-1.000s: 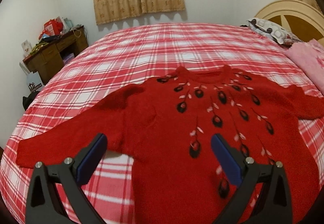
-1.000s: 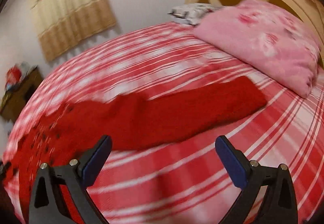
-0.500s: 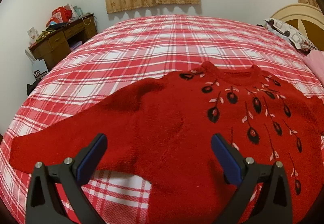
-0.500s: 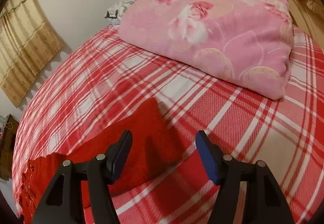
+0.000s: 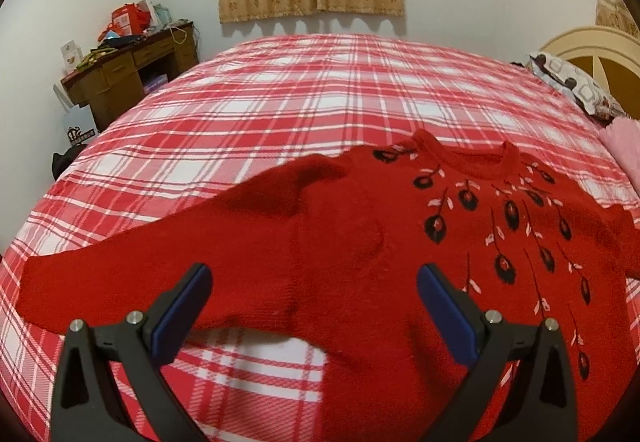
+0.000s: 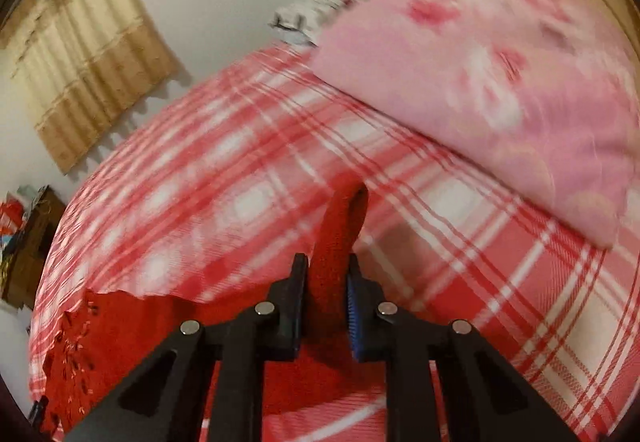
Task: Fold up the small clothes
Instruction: 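Carry the gripped sleeve with the right tool across the sweater body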
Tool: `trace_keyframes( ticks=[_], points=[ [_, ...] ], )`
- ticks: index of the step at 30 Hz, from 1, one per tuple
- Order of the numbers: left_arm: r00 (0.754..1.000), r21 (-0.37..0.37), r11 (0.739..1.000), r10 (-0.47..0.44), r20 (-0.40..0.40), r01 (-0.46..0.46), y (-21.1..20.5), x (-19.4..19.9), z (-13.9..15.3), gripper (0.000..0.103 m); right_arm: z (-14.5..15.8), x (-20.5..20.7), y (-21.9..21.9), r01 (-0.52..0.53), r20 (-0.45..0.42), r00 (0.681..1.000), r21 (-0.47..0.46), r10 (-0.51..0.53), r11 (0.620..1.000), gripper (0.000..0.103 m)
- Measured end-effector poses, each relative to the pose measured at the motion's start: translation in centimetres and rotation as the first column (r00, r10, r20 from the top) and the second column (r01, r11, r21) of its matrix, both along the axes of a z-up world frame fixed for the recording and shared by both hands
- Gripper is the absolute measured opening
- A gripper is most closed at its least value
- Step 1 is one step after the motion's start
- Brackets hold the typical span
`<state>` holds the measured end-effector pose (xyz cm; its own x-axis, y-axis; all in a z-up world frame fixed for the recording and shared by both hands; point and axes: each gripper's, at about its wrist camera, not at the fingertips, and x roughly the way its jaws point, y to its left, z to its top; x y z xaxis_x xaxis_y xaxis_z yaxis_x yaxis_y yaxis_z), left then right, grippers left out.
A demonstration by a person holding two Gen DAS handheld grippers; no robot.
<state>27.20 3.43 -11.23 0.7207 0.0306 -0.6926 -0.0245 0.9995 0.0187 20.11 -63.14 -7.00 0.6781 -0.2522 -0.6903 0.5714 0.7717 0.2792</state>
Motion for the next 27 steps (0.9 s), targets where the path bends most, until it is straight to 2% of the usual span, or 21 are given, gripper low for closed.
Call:
trace_keyframes(
  ticks=[7,13,19,22,27],
  points=[
    [1.0,-0.013,1.0,0.014,0.026,-0.014,1.6,-0.8,0.5,0.103,6.5,3.1,5.5,-0.113,0.078,0.99,-0.083,0.119,0.99,0.018],
    [0.999,-0.021,1.0,0.024,0.038,-0.023,3.1,-1.3,0.6,0.103,11.8,6.1,11.4,-0.222,0.138,0.961,-0.138,0.241,0.965,0.018],
    [0.999,-0.04,0.999,0.034,0.042,-0.032,4.3,-1.3,0.3,0.103,17.0,8.6,18.0,-0.335,0.174,0.912,-0.204,0.371,0.92,0.018],
    [0.999,-0.053,0.998,0.037,0.04,-0.034,4.7,-1.4,0.2,0.103,19.3,9.9,22.0,-0.397,0.199,0.874,-0.23,0.442,0.889,0.017],
    [0.999,-0.068,0.997,0.036,0.038,-0.033,5.0,-1.5,0.0,0.103,20.6,11.8,28.7,-0.505,0.208,0.802,-0.266,0.56,0.821,0.016]
  ],
)
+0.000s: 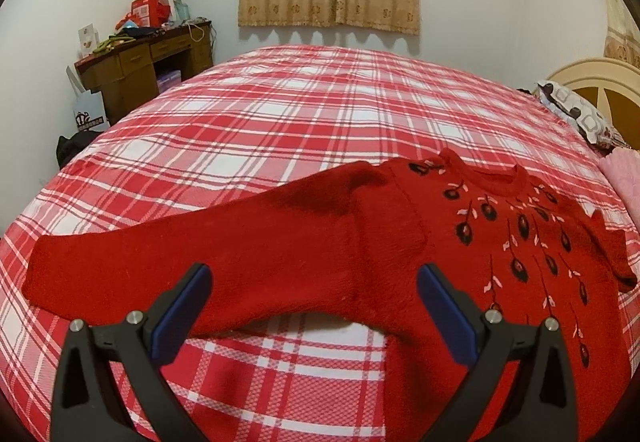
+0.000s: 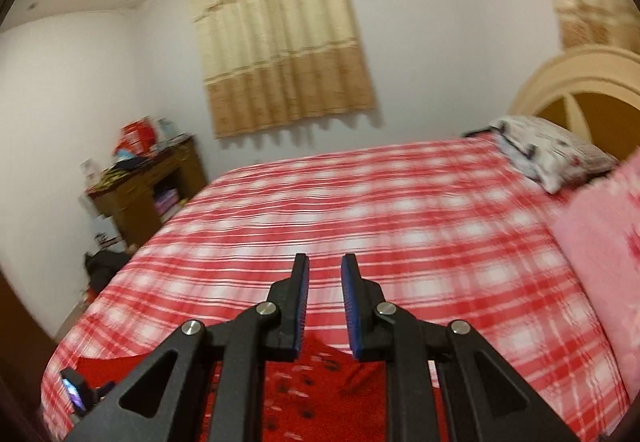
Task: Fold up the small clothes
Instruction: 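Carry the gripped sleeve with the right tool across the sweater body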
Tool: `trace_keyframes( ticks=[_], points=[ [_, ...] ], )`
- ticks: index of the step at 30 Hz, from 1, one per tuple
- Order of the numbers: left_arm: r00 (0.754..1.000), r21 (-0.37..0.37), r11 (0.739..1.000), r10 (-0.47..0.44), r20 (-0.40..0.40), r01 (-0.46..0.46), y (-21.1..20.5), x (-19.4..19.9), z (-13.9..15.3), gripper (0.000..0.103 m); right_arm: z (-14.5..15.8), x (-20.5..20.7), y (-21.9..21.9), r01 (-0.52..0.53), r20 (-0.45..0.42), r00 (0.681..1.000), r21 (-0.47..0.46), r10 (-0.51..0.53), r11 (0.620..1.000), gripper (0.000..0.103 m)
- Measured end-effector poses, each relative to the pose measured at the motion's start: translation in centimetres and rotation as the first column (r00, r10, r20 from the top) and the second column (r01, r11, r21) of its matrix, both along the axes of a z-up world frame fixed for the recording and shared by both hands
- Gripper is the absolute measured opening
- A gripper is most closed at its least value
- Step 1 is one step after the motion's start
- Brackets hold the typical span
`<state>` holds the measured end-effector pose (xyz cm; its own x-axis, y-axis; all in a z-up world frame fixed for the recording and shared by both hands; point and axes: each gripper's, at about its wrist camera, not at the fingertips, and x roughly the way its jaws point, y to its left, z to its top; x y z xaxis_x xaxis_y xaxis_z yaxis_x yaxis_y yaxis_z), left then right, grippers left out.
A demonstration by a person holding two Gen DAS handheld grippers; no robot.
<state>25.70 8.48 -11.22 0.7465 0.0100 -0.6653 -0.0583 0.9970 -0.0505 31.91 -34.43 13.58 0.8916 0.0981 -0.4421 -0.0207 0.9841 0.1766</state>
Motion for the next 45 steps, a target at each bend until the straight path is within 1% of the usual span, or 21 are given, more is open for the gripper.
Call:
trace_keyframes(
  ticks=[2,4,5,6,7,8,9,11,13,14,16,19,22,26,28,29,30,31,35,40,45],
  points=[
    [1.0,-0.007,1.0,0.001,-0.002,-0.001,0.2,-0.2,-0.1,0.103,-0.2,0.9,3.1,-0.06,-0.01,0.998,-0.03,0.059,0.998,0.016],
    [1.0,-0.015,1.0,0.0,-0.004,0.0,0.4,-0.2,-0.3,0.103,-0.8,1.0,5.0,-0.086,-0.01,0.996,-0.044,0.086,0.995,0.017],
    [1.0,-0.016,1.0,0.001,-0.004,-0.001,0.5,-0.2,-0.4,0.103,-1.5,1.4,5.8,-0.082,-0.023,0.997,-0.073,0.08,0.994,0.032],
    [1.0,-0.019,1.0,-0.001,-0.007,0.001,0.5,-0.2,-0.5,0.103,-2.5,1.9,6.2,-0.076,-0.05,0.996,-0.101,0.071,0.992,0.067],
    [1.0,-0.023,1.0,-0.004,-0.009,0.003,0.6,-0.1,-0.6,0.103,-4.0,2.6,6.3,-0.078,-0.095,0.993,-0.121,0.067,0.99,0.082],
    [1.0,-0.024,1.0,-0.003,-0.01,0.003,0.6,-0.1,-0.7,0.103,-5.4,3.2,6.1,-0.072,-0.121,0.991,-0.134,0.056,0.988,0.088],
    [1.0,-0.026,1.0,-0.004,-0.013,0.003,0.6,0.0,-0.8,0.103,-6.6,3.4,6.1,-0.063,-0.141,0.989,-0.15,0.042,0.987,0.088],
    [1.0,-0.026,1.0,-0.005,-0.016,0.005,0.6,0.0,-0.9,0.103,-10.4,4.7,5.7,-0.049,-0.226,0.974,-0.209,0.001,0.977,0.088],
    [1.0,-0.019,1.0,-0.004,-0.018,0.004,0.4,0.1,-1.1,0.103,-13.4,5.6,5.4,-0.04,-0.27,0.963,-0.24,-0.027,0.97,0.088],
    [1.0,-0.016,1.0,-0.004,-0.019,0.004,0.4,0.1,-1.1,0.103,-15.5,6.5,5.3,-0.041,-0.315,0.948,-0.257,-0.043,0.966,0.088],
    [1.0,-0.014,1.0,-0.002,-0.022,0.002,0.4,0.1,-1.2,0.103,-18.6,7.6,4.9,-0.027,-0.357,0.932,-0.256,-0.068,0.966,0.087],
    [1.0,-0.012,1.0,0.003,-0.027,-0.003,0.5,0.2,-1.4,0.103,-21.9,8.9,4.3,-0.016,-0.408,0.909,-0.247,-0.089,0.969,0.083],
    [0.999,-0.01,1.0,0.008,-0.034,-0.008,0.6,0.2,-1.7,0.103,-24.1,10.2,4.5,-0.013,-0.442,0.892,-0.238,-0.096,0.971,0.081],
    [0.999,-0.012,1.0,0.015,-0.045,-0.015,0.8,0.4,-2.1,0.103,-26.3,11.0,4.9,-0.024,-0.481,0.871,-0.241,-0.098,0.97,0.074],
    [0.999,-0.016,1.0,0.016,-0.051,-0.017,0.9,0.5,-2.3,0.103,-27.1,11.3,4.8,-0.016,-0.493,0.862,-0.267,-0.122,0.964,0.063],
    [0.998,-0.019,1.0,0.017,-0.053,-0.018,1.0,0.5,-2.3,0.103,-27.5,11.4,4.5,-0.008,-0.5,0.856,-0.272,-0.134,0.962,0.041],
    [0.998,-0.022,1.0,0.017,-0.053,-0.018,1.1,0.4,-2.4,0.103,-27.7,11.4,4.2,-0.005,-0.51,0.85,-0.265,-0.136,0.964,0.013],
    [0.999,-0.023,1.0,0.018,-0.051,-0.019,1.2,0.4,-2.3,0.103,-27.7,11.3,3.9,-0.007,-0.512,0.85,-0.246,-0.124,0.969,0.012],
    [0.999,-0.026,0.999,0.027,-0.044,-0.028,1.6,0.2,-2.2,0.103,-24.5,9.8,4.4,-0.005,-0.424,0.898,-0.278,-0.119,0.961,0.01],
    [0.999,-0.042,0.999,0.029,-0.04,-0.031,1.7,0.1,-2.1,0.103,-17.1,7.5,7.5,-0.049,-0.29,0.956,-0.3,-0.042,0.953,0.01],
    [0.999,-0.049,0.998,0.029,-0.036,-0.031,1.9,-0.2,-1.9,0.103,-11.1,5.7,11.6,-0.099,-0.169,0.984,-0.296,0.05,0.95,0.01]
  ],
)
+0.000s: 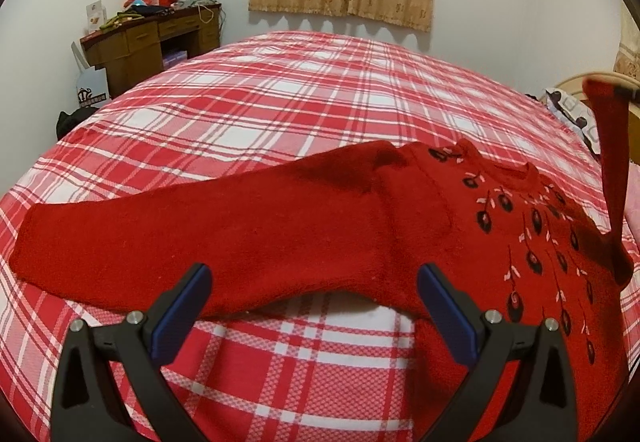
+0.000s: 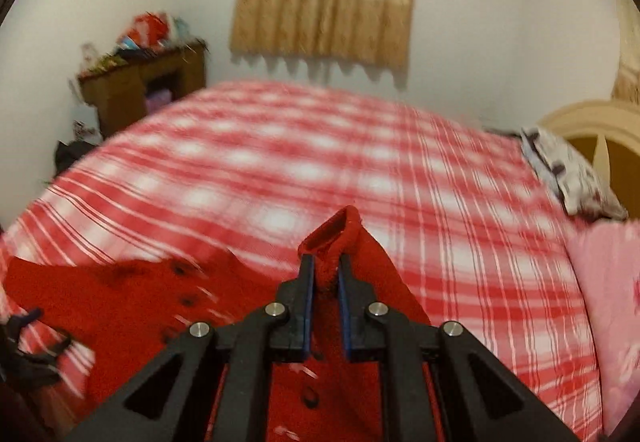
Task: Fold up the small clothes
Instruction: 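Carry the gripped sleeve with the right tool across the sweater body, then open the right tool to lay the sleeve on the sweater body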
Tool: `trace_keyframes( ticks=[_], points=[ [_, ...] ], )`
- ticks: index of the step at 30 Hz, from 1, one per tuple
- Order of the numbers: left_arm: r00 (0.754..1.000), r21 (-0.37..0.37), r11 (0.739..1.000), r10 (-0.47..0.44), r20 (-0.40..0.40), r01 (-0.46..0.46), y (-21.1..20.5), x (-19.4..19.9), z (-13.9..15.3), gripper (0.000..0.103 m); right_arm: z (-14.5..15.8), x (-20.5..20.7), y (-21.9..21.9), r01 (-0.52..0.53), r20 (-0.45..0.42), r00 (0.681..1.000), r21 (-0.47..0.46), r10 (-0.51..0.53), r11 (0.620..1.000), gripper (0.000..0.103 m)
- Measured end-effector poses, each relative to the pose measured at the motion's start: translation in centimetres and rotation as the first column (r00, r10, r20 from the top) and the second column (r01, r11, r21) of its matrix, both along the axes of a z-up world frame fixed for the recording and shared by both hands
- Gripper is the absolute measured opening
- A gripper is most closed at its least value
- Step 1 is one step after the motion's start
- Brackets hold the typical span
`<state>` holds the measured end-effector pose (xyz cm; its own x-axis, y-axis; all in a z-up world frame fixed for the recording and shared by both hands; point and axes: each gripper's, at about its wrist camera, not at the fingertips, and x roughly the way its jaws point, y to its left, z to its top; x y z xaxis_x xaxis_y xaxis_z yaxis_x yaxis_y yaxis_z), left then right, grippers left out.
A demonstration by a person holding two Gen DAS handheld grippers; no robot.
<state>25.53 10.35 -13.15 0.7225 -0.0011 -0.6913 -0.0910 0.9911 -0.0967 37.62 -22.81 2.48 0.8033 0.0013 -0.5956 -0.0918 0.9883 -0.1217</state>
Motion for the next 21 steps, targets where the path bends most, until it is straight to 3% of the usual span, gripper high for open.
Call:
trace_keyframes(
  ticks=[4,9,13,17,21],
  points=[
    [1.0,-0.005,1.0,0.011,0.001,-0.011,0.5,-0.2,0.1,0.103,2.5,-1.3,4.1,-0.099,0.054,0.994,0.016,0.098,0.995,0.01],
    [1.0,-0.011,1.0,0.028,-0.001,-0.028,1.1,-0.2,-0.1,0.103,1.9,-2.5,10.2,-0.223,0.055,0.974,0.025,0.221,0.975,0.01],
    [1.0,-0.001,1.0,0.03,-0.005,-0.03,1.2,-0.5,-0.2,0.103,-1.4,-2.7,14.5,-0.292,0.018,0.956,0.065,0.291,0.954,0.01],
    [0.999,0.002,0.999,0.038,-0.012,-0.038,1.8,-0.8,-0.5,0.103,-7.2,-2.8,18.5,-0.343,-0.064,0.936,0.047,0.345,0.938,0.01],
    [0.998,-0.002,0.998,0.055,-0.028,-0.055,2.4,-0.7,-1.0,0.103,-11.8,-2.4,18.7,-0.336,-0.145,0.926,0.098,0.348,0.937,0.01]
  ],
)
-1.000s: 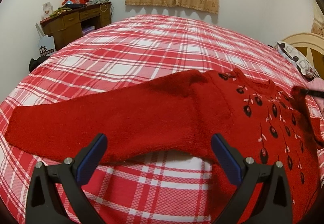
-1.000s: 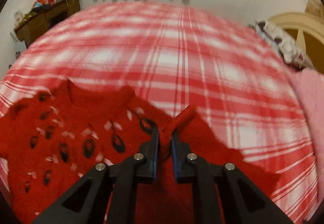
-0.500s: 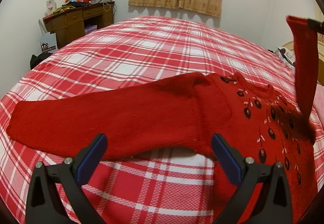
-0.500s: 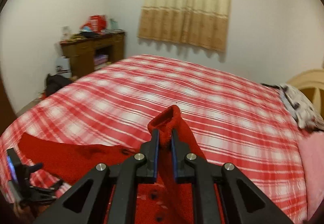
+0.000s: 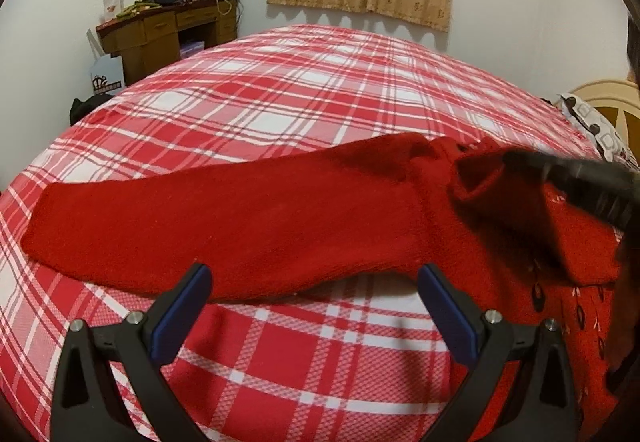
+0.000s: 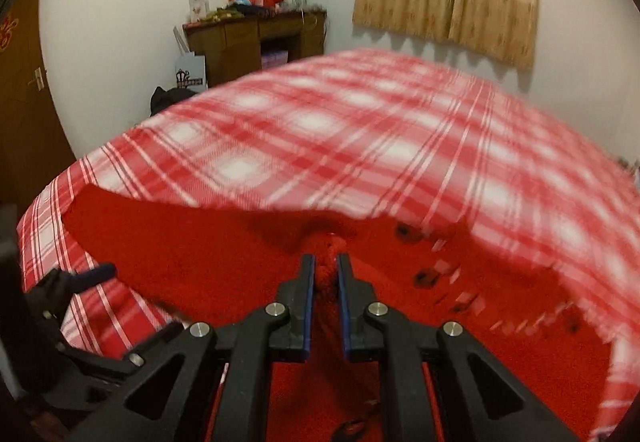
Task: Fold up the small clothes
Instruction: 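Open the right tool to lay the sleeve on the sweater body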
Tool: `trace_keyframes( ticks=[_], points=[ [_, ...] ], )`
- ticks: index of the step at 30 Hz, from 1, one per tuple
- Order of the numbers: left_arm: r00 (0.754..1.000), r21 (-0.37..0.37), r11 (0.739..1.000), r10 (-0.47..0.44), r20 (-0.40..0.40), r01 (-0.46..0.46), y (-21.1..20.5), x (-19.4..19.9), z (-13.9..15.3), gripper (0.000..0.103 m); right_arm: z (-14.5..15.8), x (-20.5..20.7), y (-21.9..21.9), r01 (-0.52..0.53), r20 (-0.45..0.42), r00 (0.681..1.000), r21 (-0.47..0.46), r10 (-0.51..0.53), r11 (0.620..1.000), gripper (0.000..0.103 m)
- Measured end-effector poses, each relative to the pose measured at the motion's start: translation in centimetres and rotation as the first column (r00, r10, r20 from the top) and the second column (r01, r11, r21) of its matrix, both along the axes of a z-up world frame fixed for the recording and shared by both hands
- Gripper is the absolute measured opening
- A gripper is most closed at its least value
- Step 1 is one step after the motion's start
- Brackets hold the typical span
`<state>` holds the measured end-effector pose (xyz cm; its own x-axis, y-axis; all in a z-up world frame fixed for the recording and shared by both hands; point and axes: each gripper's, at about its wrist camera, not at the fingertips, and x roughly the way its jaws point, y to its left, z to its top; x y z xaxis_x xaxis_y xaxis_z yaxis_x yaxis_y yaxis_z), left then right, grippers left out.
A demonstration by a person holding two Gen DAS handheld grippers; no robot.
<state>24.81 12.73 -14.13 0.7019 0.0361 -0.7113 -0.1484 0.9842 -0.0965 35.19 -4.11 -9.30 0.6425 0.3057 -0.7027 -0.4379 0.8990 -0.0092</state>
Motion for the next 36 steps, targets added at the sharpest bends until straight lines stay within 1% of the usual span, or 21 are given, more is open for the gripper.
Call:
trace_keyframes(
  ticks=[2,4,6,7,9,11,13,15,18,20,23,24,25,26,29,31,32,33,34,36],
  points=[
    [1.0,0.001,1.0,0.004,-0.004,-0.004,0.1,0.0,-0.1,0.103,-1.9,0.2,0.2,-0.014,-0.044,0.999,-0.009,0.014,1.0,0.01],
    [1.0,0.003,1.0,0.006,-0.006,-0.006,0.1,0.0,-0.2,0.103,-3.0,0.0,-0.1,-0.021,-0.064,0.998,0.012,0.022,1.0,0.01],
    [1.0,0.006,1.0,0.012,-0.004,-0.012,0.2,-0.1,-0.1,0.103,-3.7,0.0,-0.2,-0.042,-0.107,0.993,0.039,0.046,0.998,0.011],
    [1.0,0.007,1.0,0.014,-0.003,-0.014,0.3,-0.2,0.0,0.103,-4.1,-0.3,-0.1,-0.065,-0.133,0.988,0.063,0.073,0.996,0.017],
    [1.0,0.018,0.999,0.028,0.003,-0.028,0.7,-0.5,0.2,0.103,-4.2,-1.3,-0.2,-0.113,-0.145,0.981,0.092,0.125,0.989,0.048],
    [0.999,0.024,0.999,0.04,0.007,-0.04,1.2,-0.7,0.3,0.103,-3.7,-2.4,-0.8,-0.141,-0.128,0.98,0.1,0.153,0.985,0.056],
    [0.998,0.028,0.997,0.065,0.008,-0.066,2.0,-0.9,0.3,0.103,-2.9,-3.2,-2.0,-0.126,-0.099,0.985,0.11,0.137,0.986,0.056],
    [0.997,0.015,0.996,0.083,0.005,-0.083,2.8,-0.9,0.2,0.103,-2.4,-3.3,-3.2,-0.081,-0.085,0.992,0.135,0.093,0.987,0.057],
    [0.994,0.025,0.994,0.105,0.005,-0.105,3.5,-1.0,0.3,0.103,-2.4,-2.6,-4.2,-0.012,-0.093,0.995,0.131,0.025,0.991,0.057],
    [0.993,0.029,0.993,0.117,0.011,-0.117,3.9,-1.2,0.6,0.103,-3.0,-2.0,-4.1,0.009,-0.117,0.993,0.14,0.008,0.99,0.057],
    [0.991,0.033,0.99,0.133,0.019,-0.134,4.7,-1.5,1.0,0.103,-5.4,-1.2,-2.5,-0.01,-0.217,0.975,0.161,0.045,0.987,0.057],
    [0.99,0.034,0.99,0.139,0.021,-0.139,5.0,-1.6,1.1,0.103,-6.5,-1.4,-1.5,-0.028,-0.253,0.965,0.169,0.071,0.985,0.06],
    [0.989,0.034,0.989,0.143,0.022,-0.144,5.2,-1.7,1.2,0.103,-6.7,-1.9,-0.9,-0.034,-0.227,0.972,0.147,0.068,0.989,0.067],
    [0.989,0.035,0.988,0.149,0.024,-0.15,5.5,-1.8,1.3,0.103,-6.6,-2.5,0.0,-0.056,-0.2,0.976,0.124,0.08,0.991,0.072],
    [0.987,0.041,0.987,0.156,0.023,-0.157,5.8,-1.9,1.4,0.103,-6.2,-3.2,1.3,-0.099,-0.208,0.969,0.155,0.131,0.983,0.072],
    [0.987,0.047,0.986,0.16,0.024,-0.161,6.1,-2.0,1.5,0.103,-5.6,-3.4,1.2,-0.109,-0.19,0.972,0.155,0.138,0.982,0.072],
    [0.986,0.051,0.985,0.163,0.028,-0.164,6.2,-2.1,1.6,0.103,-5.1,-3.5,0.8,-0.109,-0.182,0.973,0.179,0.142,0.978,0.072],
    [0.985,0.061,0.983,0.17,0.034,-0.172,6.4,-2.3,1.7,0.103,-4.6,-3.4,0.0,-0.103,-0.17,0.976,0.206,0.14,0.973,0.072],
    [0.983,0.07,0.981,0.18,0.036,-0.182,6.7,-2.4,1.8,0.103,-4.0,-3.5,-0.9,-0.082,-0.146,0.983,0.212,0.114,0.974,0.072],
    [0.978,0.072,0.976,0.205,0.037,-0.207,7.6,-2.5,1.8,0.103,-3.5,-3.1,-1.8,-0.041,-0.12,0.991,0.201,0.066,0.979,0.072]
  ],
)
